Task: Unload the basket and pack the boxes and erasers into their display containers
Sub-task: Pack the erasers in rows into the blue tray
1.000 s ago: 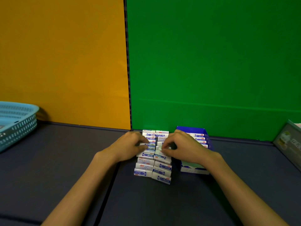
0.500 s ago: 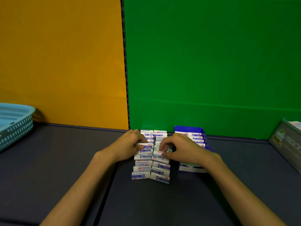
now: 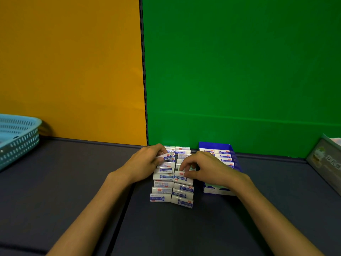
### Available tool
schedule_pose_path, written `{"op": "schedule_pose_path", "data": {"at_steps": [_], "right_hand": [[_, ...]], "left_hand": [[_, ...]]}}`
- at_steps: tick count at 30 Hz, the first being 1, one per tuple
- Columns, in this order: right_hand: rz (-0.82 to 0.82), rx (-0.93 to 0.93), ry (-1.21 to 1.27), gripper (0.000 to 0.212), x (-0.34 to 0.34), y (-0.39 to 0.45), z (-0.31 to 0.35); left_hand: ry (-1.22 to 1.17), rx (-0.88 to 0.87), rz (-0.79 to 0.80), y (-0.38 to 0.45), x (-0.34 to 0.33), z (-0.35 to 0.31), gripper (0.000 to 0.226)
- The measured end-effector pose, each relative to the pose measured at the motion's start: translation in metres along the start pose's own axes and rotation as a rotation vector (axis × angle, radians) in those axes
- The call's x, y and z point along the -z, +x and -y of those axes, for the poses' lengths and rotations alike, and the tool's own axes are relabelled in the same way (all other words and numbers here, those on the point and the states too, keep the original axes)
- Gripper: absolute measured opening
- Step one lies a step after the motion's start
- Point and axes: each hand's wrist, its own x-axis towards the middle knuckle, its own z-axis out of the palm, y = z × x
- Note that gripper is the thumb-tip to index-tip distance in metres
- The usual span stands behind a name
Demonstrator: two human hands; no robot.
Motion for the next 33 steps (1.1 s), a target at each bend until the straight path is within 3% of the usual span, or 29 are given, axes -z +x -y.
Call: {"op": "schedule_pose_path", "data": {"at_steps": [11,18,28,33], "right_hand": [[-0.049,-0.042,0.119,0.034,0.004,0.001,-0.001],[0.001,0.009,0.031,0.027,0.0,0.0,-0.004],[-0.177,-0.07,0.289,0.026,0.038,-0.014,-0.024],[-0.223,-0.14,0.33,0.027,0.055,-0.028,-0.047]], "left_hand": [[-0.087,-0.046,0.0,0.004,0.0,-0.009,0.013],[-0.071,-0.067,-0.028,0.008,-0.002,-0.016,0.023],[-0.099,-0.164,-0.163,0.023,0.002,-0.041,0.024],[-0.092,-0.221,-0.131,0.035,-0.012,-0.071,0.024]]}}
